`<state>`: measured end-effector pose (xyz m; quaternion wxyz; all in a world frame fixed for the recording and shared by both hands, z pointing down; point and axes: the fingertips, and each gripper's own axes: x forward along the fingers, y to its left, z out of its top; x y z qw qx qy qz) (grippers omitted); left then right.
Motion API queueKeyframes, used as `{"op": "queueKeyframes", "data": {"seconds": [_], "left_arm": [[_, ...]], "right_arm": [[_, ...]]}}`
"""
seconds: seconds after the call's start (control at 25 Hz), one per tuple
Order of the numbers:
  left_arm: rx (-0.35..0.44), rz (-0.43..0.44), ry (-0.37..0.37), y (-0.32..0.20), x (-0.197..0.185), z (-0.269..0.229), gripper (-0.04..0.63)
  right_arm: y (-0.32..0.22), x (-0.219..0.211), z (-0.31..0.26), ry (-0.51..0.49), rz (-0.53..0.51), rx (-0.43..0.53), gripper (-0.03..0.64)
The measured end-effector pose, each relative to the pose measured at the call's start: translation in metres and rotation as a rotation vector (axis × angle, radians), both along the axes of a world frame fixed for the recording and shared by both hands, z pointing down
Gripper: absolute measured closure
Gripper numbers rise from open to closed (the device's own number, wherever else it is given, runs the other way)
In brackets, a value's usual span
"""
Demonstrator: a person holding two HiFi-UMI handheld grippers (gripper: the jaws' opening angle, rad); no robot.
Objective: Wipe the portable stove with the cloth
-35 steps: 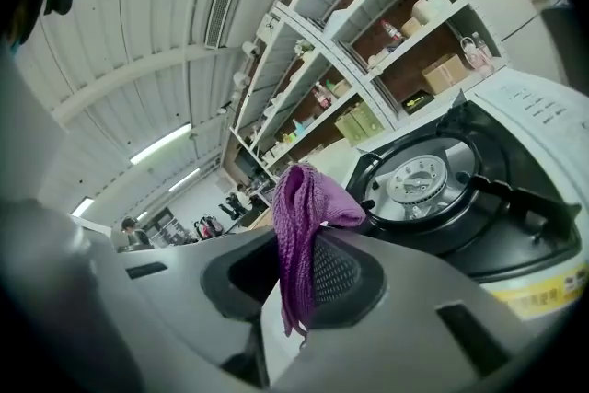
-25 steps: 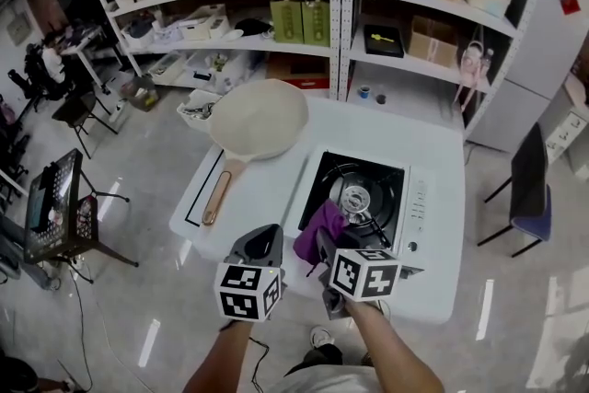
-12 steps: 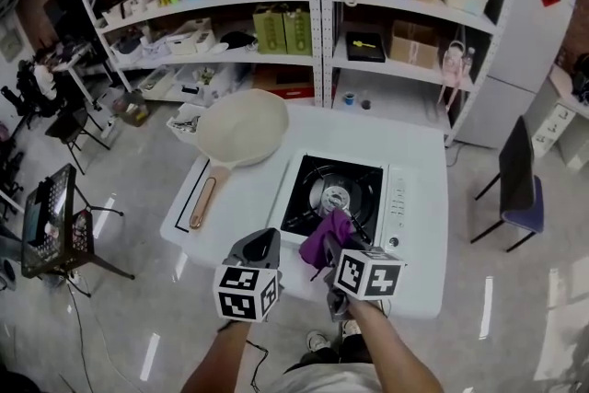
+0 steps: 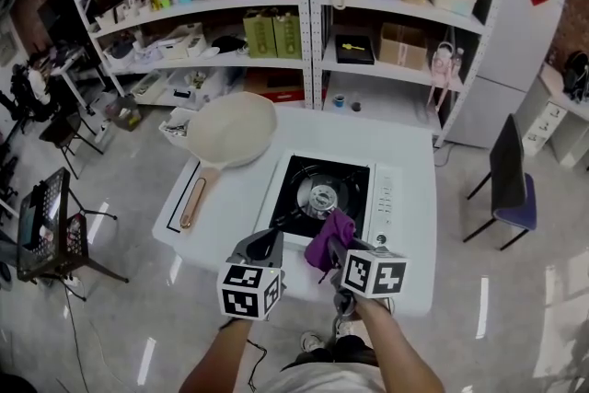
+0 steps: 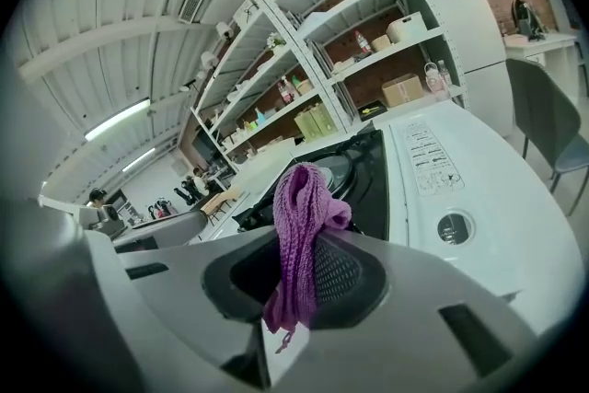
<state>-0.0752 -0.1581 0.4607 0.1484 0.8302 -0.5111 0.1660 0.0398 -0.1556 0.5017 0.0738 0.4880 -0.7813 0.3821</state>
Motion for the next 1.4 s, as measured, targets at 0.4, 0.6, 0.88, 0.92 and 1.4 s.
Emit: {"op": "queueKeyframes", "data": {"seconds": [0.4, 0.6, 0.88, 0.92, 1.4], "left_arm": [[0.008, -0.014, 0.001, -0.007, 0.004, -0.005, 0.589], [0.020, -0.029, 0.000, -0.017, 0.007, -0.008, 0.589], [0.033, -0.072, -0.003, -0.044, 0.010, -0.015, 0.589], [0.034, -0.080, -0.004, -0.048, 0.011, -0.015, 0.589], [0.034, -0.151, -0.046, -0.079, 0.015, -0.015, 0.590]], "right_arm": [[-0.007, 0.000, -0.071, -0.132, -0.131, 0.134, 0.555], [-0.041, 0.027, -0.092, -0.021, -0.154, 0.224, 0.555], [-0.096, 0.072, -0.077, 0.159, -0.201, 0.234, 0.555], [-0.103, 0.076, -0.075, 0.190, -0.217, 0.242, 0.555], [-0.151, 0.079, -0.034, 0.220, -0.256, 0.212, 0.555]]}}
